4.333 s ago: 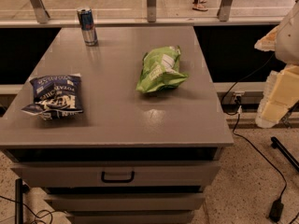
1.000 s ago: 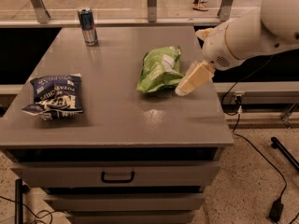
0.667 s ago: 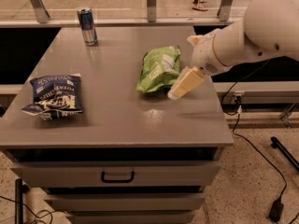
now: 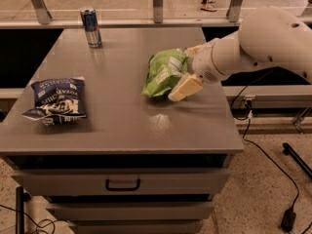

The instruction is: Move green rice chip bag near redbull can

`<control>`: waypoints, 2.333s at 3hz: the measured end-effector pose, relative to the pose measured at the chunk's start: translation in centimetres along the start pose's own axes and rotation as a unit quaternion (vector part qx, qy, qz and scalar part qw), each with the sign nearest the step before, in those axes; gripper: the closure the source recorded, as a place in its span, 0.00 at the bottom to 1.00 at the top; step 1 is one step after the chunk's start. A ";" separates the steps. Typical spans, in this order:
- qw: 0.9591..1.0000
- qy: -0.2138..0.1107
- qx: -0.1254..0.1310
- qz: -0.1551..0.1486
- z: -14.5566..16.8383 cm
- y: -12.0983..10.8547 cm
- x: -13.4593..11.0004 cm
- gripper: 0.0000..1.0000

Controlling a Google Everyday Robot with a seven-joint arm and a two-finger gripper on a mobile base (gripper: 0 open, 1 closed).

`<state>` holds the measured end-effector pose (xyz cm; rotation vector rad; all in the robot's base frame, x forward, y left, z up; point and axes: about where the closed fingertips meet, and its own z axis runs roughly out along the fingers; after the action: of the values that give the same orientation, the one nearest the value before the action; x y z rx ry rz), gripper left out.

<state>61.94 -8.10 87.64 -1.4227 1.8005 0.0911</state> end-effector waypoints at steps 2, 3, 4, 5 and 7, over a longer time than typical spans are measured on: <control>1.000 -0.005 0.001 0.000 1.3 -0.2 -0.2 0.64; 0.998 -0.042 0.027 0.024 2.3 -2.5 -1.6 0.90; 0.995 -0.079 0.051 0.026 3.1 -5.2 -3.6 1.00; 0.991 -0.111 0.065 0.022 4.4 -7.7 -5.7 1.00; 0.986 -0.158 0.049 0.015 8.8 -10.3 -9.9 1.00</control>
Offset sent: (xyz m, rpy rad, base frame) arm 0.0184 0.0070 -0.0084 0.0158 -0.0133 -0.0157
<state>75.58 0.44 92.25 -1.2353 1.5441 0.2271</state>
